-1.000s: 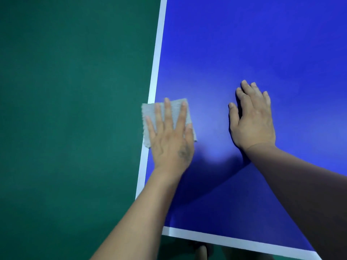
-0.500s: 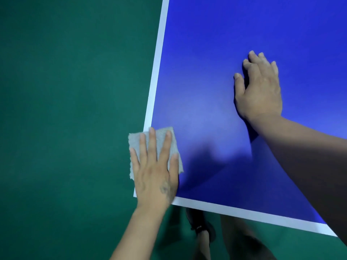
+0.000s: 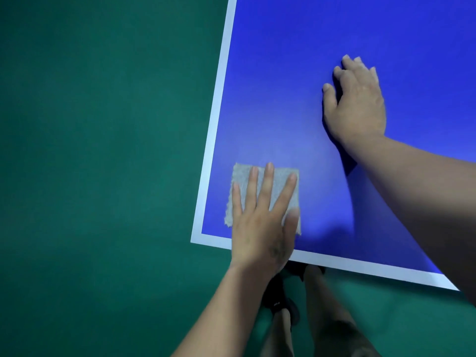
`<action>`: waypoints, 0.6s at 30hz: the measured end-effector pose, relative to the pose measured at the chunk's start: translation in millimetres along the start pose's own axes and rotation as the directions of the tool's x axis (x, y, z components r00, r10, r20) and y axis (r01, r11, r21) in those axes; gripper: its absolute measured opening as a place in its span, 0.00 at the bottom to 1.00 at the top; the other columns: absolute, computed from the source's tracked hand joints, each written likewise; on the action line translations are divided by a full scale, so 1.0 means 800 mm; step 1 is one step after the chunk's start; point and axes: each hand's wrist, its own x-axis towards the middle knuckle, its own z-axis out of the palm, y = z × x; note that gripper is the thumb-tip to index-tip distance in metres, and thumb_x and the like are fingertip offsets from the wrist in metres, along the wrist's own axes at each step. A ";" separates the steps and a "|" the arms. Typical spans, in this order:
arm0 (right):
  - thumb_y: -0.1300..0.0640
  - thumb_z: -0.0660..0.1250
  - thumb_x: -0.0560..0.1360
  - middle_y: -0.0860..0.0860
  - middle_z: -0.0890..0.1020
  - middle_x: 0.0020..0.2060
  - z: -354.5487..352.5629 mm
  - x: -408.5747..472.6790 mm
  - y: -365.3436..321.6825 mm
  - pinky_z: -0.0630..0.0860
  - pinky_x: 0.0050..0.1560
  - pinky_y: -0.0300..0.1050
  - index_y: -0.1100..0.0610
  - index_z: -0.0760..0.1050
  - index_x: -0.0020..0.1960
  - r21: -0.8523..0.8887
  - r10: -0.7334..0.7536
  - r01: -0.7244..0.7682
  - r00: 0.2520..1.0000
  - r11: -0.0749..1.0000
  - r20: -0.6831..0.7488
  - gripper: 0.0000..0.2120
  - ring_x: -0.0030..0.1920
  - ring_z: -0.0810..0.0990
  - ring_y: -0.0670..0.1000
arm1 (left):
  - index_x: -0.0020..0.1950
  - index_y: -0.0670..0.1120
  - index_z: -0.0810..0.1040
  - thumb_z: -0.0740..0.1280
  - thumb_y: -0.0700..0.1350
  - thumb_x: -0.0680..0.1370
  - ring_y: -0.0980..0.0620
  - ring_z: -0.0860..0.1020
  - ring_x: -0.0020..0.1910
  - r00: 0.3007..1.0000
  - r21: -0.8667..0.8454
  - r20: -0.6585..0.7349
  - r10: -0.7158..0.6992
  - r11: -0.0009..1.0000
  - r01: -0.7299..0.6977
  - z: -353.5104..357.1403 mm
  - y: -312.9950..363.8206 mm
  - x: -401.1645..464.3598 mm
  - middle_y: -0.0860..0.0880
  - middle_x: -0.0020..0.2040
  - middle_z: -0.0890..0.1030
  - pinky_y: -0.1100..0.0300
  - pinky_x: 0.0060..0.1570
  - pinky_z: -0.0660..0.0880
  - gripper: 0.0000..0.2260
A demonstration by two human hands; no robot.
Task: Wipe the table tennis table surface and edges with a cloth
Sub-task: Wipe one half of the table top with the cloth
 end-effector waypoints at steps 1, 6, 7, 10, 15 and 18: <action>0.47 0.55 0.86 0.55 0.67 0.81 -0.001 0.000 0.000 0.50 0.85 0.56 0.61 0.72 0.73 -0.017 -0.007 0.008 1.000 1.000 0.014 0.24 0.84 0.59 0.57 | 0.88 0.59 0.49 0.52 0.64 0.87 0.44 0.39 0.87 1.000 -0.018 0.023 0.005 1.000 -0.005 -0.002 -0.006 -0.017 0.49 0.89 0.43 0.33 0.83 0.45 0.31; 0.37 0.54 0.84 0.57 0.61 0.83 -0.014 -0.047 -0.031 0.48 0.84 0.64 0.62 0.65 0.80 -0.122 -0.015 0.030 0.993 0.992 0.116 0.35 0.84 0.55 0.60 | 0.88 0.60 0.43 0.65 0.80 0.70 0.44 0.35 0.86 0.988 0.030 0.151 0.037 0.999 -0.042 -0.011 -0.036 -0.068 0.50 0.88 0.36 0.36 0.83 0.38 0.55; 0.37 0.53 0.84 0.57 0.61 0.83 -0.015 -0.073 -0.041 0.49 0.83 0.65 0.62 0.65 0.81 -0.122 -0.059 0.074 0.991 0.990 0.123 0.36 0.84 0.55 0.60 | 0.88 0.60 0.42 0.69 0.79 0.68 0.44 0.36 0.86 0.984 0.062 0.167 0.056 0.996 -0.068 -0.010 -0.043 -0.072 0.50 0.88 0.36 0.36 0.83 0.39 0.58; 0.37 0.54 0.85 0.55 0.61 0.84 -0.016 -0.160 -0.061 0.51 0.83 0.63 0.60 0.64 0.82 -0.074 -0.167 0.185 0.966 0.980 0.199 0.35 0.84 0.55 0.58 | 0.88 0.57 0.42 0.80 0.59 0.70 0.42 0.40 0.87 0.976 0.120 0.195 0.099 0.985 -0.124 -0.020 -0.064 -0.082 0.47 0.88 0.39 0.35 0.84 0.48 0.58; 0.38 0.54 0.86 0.50 0.56 0.86 -0.041 -0.281 -0.078 0.53 0.84 0.60 0.57 0.60 0.84 0.010 -0.161 0.166 0.935 0.986 0.317 0.34 0.86 0.51 0.53 | 0.88 0.57 0.42 0.68 0.38 0.73 0.46 0.36 0.87 0.974 -0.018 0.219 0.056 0.998 -0.053 -0.056 -0.094 -0.106 0.50 0.88 0.36 0.39 0.85 0.48 0.51; 0.39 0.57 0.86 0.45 0.52 0.86 -0.074 -0.316 -0.087 0.53 0.84 0.56 0.54 0.58 0.85 0.108 -0.158 0.125 0.907 0.986 0.391 0.33 0.86 0.47 0.48 | 0.88 0.57 0.54 0.59 0.37 0.76 0.53 0.41 0.87 0.969 -0.219 0.248 0.009 0.975 0.047 -0.082 -0.102 -0.124 0.54 0.88 0.45 0.45 0.85 0.52 0.41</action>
